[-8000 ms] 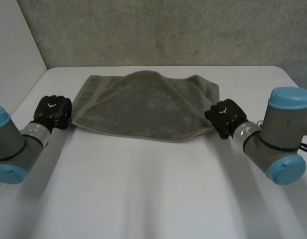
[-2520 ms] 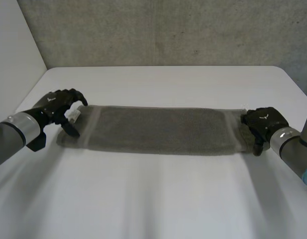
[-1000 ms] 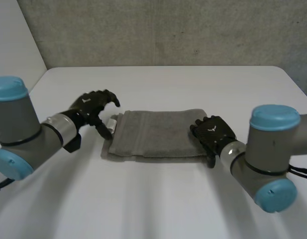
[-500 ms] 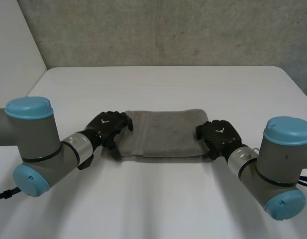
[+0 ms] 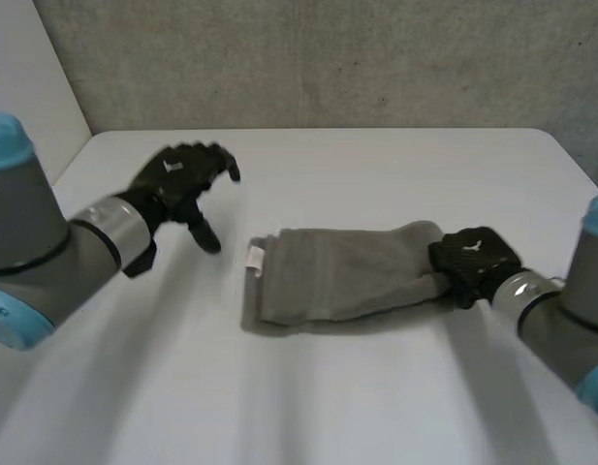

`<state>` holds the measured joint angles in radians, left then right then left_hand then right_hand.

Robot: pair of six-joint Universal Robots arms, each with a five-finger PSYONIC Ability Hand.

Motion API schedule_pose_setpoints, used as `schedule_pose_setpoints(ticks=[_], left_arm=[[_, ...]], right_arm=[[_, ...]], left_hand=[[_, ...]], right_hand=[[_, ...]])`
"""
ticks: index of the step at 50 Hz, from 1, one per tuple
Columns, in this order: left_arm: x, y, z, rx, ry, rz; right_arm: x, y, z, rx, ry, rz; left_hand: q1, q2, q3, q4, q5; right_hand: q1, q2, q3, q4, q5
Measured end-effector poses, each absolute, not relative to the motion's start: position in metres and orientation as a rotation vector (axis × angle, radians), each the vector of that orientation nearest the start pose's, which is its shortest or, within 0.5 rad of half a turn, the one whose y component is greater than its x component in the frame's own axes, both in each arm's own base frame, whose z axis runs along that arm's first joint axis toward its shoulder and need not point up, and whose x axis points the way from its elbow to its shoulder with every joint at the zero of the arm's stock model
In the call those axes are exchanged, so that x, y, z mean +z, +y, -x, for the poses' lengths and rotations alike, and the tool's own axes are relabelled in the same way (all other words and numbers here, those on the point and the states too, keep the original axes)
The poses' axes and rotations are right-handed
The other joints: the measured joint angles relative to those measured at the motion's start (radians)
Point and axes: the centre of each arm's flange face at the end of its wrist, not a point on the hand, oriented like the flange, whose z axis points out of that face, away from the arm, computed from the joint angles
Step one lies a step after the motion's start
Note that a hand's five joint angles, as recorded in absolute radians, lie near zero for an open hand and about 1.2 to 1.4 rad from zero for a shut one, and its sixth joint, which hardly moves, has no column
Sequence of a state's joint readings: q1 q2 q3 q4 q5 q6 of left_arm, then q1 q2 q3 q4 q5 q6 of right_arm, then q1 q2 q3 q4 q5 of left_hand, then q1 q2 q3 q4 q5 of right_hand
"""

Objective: Fold the towel.

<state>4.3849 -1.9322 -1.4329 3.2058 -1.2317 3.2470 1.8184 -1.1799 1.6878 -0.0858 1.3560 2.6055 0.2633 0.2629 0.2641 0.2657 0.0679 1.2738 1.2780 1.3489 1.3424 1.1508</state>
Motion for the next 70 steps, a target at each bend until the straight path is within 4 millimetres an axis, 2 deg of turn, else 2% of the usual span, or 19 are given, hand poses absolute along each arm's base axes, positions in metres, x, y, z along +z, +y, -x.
schedule_pose_setpoints(ticks=[5, 8, 11, 14, 16, 17, 18, 19, 21, 22, 24, 29, 37, 42, 46, 53, 59, 63, 70], left_arm=[[0.267, -0.296, 0.270, -2.377, 2.500, -0.904], [0.280, -0.297, 0.270, -2.433, 2.496, -0.864], [0.287, -0.297, 0.270, -2.467, 2.522, -0.818], [0.288, -0.298, 0.271, -2.480, 2.562, -0.778], [0.286, -0.298, 0.271, -2.476, 2.598, -0.754], [0.285, -0.298, 0.272, -2.474, 2.606, -0.749], [0.284, -0.298, 0.272, -2.469, 2.619, -0.743], [0.283, -0.298, 0.272, -2.466, 2.627, -0.740], [0.280, -0.297, 0.273, -2.455, 2.646, -0.736], [0.279, -0.297, 0.273, -2.452, 2.650, -0.736], [0.277, -0.297, 0.274, -2.443, 2.660, -0.735], [0.269, -0.297, 0.276, -2.415, 2.687, -0.746], [0.243, -0.292, 0.290, -2.315, 2.799, -0.783], [0.213, -0.280, 0.309, -2.198, 2.950, -0.809], [0.189, -0.267, 0.329, -2.129, 3.047, -0.851], [0.173, -0.254, 0.360, -2.182, 3.045, -0.964], [0.168, -0.253, 0.376, -2.225, 3.018, -1.024], [0.161, -0.254, 0.377, -2.205, 3.019, -1.014], [0.141, -0.257, 0.361, -2.080, 3.045, -0.899]], right_arm=[[0.183, -0.280, -0.230, -1.759, 2.301, 1.311], [0.194, -0.273, -0.252, -1.776, 2.213, 1.364], [0.198, -0.255, -0.289, -1.754, 2.082, 1.410], [0.193, -0.226, -0.327, -1.695, 1.946, 1.467], [0.184, -0.199, -0.354, -1.638, 1.844, 1.518], [0.181, -0.193, -0.359, -1.626, 1.825, 1.528], [0.175, -0.181, -0.368, -1.602, 1.789, 1.549], [0.172, -0.177, -0.372, -1.594, 1.775, 1.557], [0.161, -0.163, -0.381, -1.574, 1.737, 1.580], [0.159, -0.161, -0.382, -1.572, 1.734, 1.583], [0.153, -0.159, -0.383, -1.574, 1.737, 1.584], [0.156, -0.169, -0.369, -1.623, 1.799, 1.523], [0.184, -0.213, -0.331, -1.702, 1.942, 1.219], [0.196, -0.245, -0.306, -1.704, 2.013, 0.975], [0.197, -0.267, -0.289, -1.694, 2.066, 0.821], [0.179, -0.290, -0.270, -1.639, 2.168, 0.664], [0.158, -0.295, -0.269, -1.555, 2.216, 0.608], [0.148, -0.294, -0.272, -1.510, 2.230, 0.598], [0.134, -0.291, -0.287, -1.463, 2.221, 0.628]], left_hand=[[0.000, -0.001, 0.000, 0.000, 0.000], [0.000, -0.001, 0.000, 0.000, 0.000], [0.000, -0.001, 0.000, 0.000, 0.000], [0.000, -0.002, 0.000, 0.000, 0.000], [0.000, -0.003, 0.000, 0.000, 0.000], [0.000, -0.003, 0.000, 0.000, 0.000], [0.000, -0.003, 0.000, -0.001, 0.000], [0.000, -0.003, 0.000, -0.001, 0.000], [0.000, -0.003, 0.000, -0.001, 0.000], [0.000, -0.003, 0.000, -0.001, 0.000], [0.000, -0.003, 0.000, -0.001, 0.000], [0.000, -0.003, 0.000, -0.001, 0.000], [0.000, -0.004, 0.000, -0.001, 0.000], [0.000, -0.004, 0.000, -0.001, 0.000], [0.000, -0.004, 0.000, -0.001, 0.000], [0.000, -0.004, 0.000, -0.001, 0.000], [0.000, -0.004, 0.000, -0.001, 0.000], [0.000, -0.004, 0.000, -0.001, 0.000], [0.000, -0.004, 0.000, -0.001, 0.000]], right_hand=[[0.004, 0.000, 0.001, 0.000, 0.000], [0.004, 0.012, 0.001, 0.000, 0.003], [0.012, 0.014, 0.002, 0.000, 0.006], [0.014, 0.021, 0.002, 0.000, 0.006], [-0.007, 0.004, -0.040, -0.040, -0.031], [-0.084, -0.055, -0.105, -0.105, -0.096], [-0.260, -0.242, -0.297, -0.293, -0.287], [-0.335, -0.337, -0.390, -0.365, -0.360], [-0.757, -0.765, -0.801, -0.782, -0.802], [-0.846, -0.858, -0.895, -0.894, -0.917], [-1.005, -1.021, -1.076, -1.068, -1.085], [-1.031, -1.032, -1.103, -1.083, -1.091], [-1.036, -1.033, -1.103, -1.083, -1.091], [-1.036, -1.033, -1.104, -1.083, -1.091], [-1.040, -1.033, -1.104, -1.083, -1.091], [-1.041, -1.033, -1.104, -1.083, -1.091], [-1.044, -1.033, -1.107, -1.083, -1.091], [-1.045, -1.033, -1.108, -1.083, -1.091], [-1.045, -1.033, -1.108, -1.083, -1.091]])
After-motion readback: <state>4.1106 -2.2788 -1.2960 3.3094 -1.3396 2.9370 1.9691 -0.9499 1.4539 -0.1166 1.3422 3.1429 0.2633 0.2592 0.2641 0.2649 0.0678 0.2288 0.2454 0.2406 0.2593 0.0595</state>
